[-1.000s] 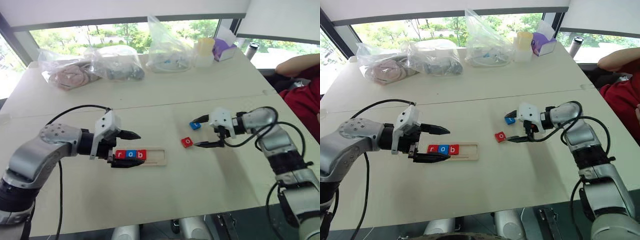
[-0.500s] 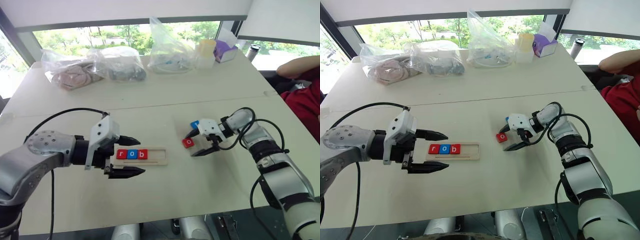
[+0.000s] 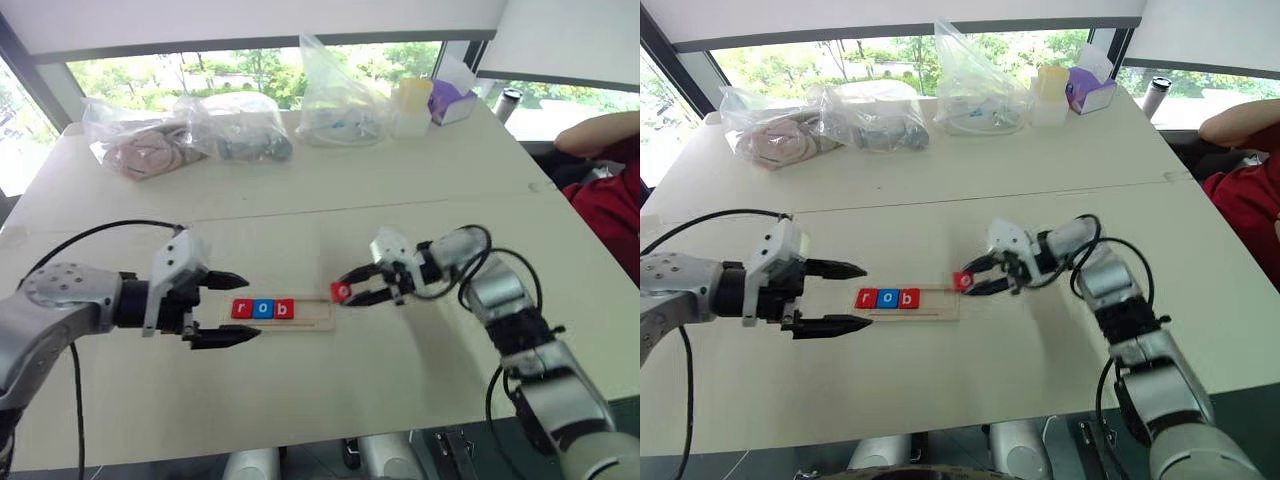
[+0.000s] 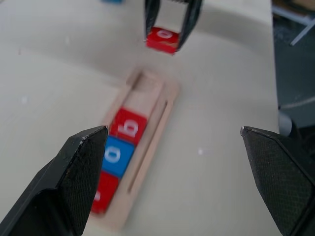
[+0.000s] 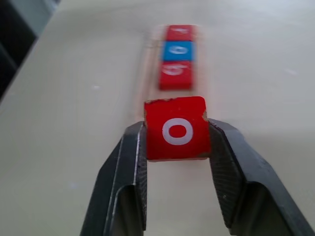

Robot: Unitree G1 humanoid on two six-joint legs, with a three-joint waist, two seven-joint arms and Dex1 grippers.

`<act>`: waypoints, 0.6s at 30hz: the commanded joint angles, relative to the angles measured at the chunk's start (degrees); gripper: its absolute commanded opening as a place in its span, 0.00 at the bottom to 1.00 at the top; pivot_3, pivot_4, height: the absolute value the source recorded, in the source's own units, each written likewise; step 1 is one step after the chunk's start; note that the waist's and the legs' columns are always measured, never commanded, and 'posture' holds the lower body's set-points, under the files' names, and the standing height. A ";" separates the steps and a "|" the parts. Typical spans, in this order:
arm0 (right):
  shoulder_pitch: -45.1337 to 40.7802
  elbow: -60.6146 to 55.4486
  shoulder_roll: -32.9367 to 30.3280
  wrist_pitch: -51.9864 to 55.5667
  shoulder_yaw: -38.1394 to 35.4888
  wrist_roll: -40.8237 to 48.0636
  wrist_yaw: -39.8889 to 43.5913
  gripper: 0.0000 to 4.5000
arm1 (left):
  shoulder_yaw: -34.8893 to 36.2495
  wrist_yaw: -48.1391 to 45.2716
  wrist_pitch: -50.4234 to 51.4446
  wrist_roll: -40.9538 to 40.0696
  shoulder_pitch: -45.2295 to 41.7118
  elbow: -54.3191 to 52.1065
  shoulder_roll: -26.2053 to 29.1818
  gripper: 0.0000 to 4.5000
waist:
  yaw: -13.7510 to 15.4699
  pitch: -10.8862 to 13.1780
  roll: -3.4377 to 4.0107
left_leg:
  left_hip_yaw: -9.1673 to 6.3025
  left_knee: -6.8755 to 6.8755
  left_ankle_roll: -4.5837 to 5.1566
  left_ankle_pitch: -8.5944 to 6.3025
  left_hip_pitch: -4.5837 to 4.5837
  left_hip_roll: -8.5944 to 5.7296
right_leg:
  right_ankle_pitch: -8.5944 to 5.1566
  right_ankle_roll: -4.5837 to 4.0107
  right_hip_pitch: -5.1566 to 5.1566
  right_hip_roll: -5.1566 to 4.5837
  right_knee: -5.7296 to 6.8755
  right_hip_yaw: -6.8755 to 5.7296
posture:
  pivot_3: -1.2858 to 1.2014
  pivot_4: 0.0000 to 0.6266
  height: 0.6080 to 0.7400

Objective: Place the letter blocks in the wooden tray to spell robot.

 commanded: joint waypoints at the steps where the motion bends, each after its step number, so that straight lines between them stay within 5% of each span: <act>1: 0.64 -8.23 2.01 7.14 2.41 -3.27 -8.31 0.26 | 2.26 -1.48 -2.09 1.01 1.95 -1.40 1.03 1.00 | 0.05 0.01 0.01 | 0.03 0.00 0.00 0.00 -0.05 0.00 | -0.04 0.02 -0.07 0.00 0.00 0.00 | 0.52 0.24 1.00; 7: -0.21 -9.13 4.82 11.64 6.16 -7.62 -16.68 0.26 | 3.07 0.06 -3.15 2.99 3.21 -0.15 0.47 1.00 | 0.13 0.01 -0.02 | 0.05 0.07 -0.11 0.06 -0.06 -0.06 | -0.03 -0.03 -0.05 -0.07 -0.02 0.04 | 0.52 0.24 1.00; 18: -2.09 -7.34 3.23 11.23 9.61 -7.86 -15.70 0.26 | 2.29 2.23 -2.13 2.18 2.03 -1.52 -1.78 1.00 | 0.01 0.01 -0.03 | 0.07 0.02 -0.10 0.06 -0.12 -0.06 | -0.03 -0.01 -0.09 -0.04 -0.04 0.03 | 0.52 0.24 1.00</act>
